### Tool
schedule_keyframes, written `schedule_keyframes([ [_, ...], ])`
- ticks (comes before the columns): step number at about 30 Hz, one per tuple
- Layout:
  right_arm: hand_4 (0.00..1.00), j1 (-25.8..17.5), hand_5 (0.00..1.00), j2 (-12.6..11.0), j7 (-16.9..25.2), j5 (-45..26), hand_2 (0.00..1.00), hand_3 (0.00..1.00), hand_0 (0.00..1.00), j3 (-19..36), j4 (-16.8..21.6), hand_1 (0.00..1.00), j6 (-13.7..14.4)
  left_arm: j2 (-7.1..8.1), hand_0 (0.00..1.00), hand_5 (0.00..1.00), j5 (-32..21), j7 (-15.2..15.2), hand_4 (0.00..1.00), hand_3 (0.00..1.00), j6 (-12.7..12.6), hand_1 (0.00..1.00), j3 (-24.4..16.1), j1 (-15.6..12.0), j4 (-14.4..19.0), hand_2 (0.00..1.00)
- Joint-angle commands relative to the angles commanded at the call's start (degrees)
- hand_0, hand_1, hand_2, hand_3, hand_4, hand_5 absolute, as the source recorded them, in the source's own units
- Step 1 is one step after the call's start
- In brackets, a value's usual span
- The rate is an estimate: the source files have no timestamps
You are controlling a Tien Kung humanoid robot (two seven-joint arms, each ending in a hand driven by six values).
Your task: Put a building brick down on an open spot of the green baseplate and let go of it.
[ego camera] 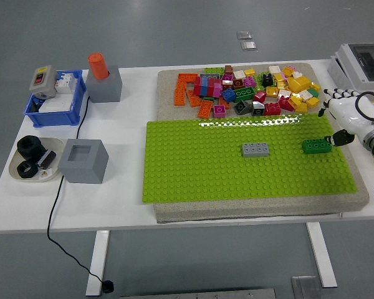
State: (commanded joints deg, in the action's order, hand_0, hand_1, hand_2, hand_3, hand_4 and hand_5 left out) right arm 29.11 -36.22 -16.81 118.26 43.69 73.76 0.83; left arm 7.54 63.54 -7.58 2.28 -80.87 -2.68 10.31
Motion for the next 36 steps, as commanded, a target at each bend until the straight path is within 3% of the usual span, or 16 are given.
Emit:
schedule_keyframes([
  [6, 0.861, -0.23, 0.097, -0.11, -0.40, -2.61, 0.998, 0.646, 0.998, -0.39, 0.21, 0.998, -1.01, -0.02, 0.601, 0.584, -0.05, -0.08, 0.929, 0.777, 0.00, 0.638, 0.11, -0.08, 0.00, 0.622],
  [22, 0.865, -0.24, 0.096, 0.75, -0.12, -4.40, 0.998, 0.646, 0.998, -1.01, -1.68, 0.998, -0.37, 0.04, 0.601, 0.581, -0.02, -0.24, 0.929, 0.774, -0.13, 0.638, 0.06, -0.04, 0.00, 0.621],
  [36, 0.858, 0.36, 0.080, 2.89, 1.08, -5.29, 0.998, 0.646, 0.998, -1.31, -6.08, 0.998, 0.54, 0.04, 0.600, 0.580, -0.19, -0.19, 0.928, 0.773, -0.03, 0.638, 0.19, 0.02, 0.00, 0.619],
])
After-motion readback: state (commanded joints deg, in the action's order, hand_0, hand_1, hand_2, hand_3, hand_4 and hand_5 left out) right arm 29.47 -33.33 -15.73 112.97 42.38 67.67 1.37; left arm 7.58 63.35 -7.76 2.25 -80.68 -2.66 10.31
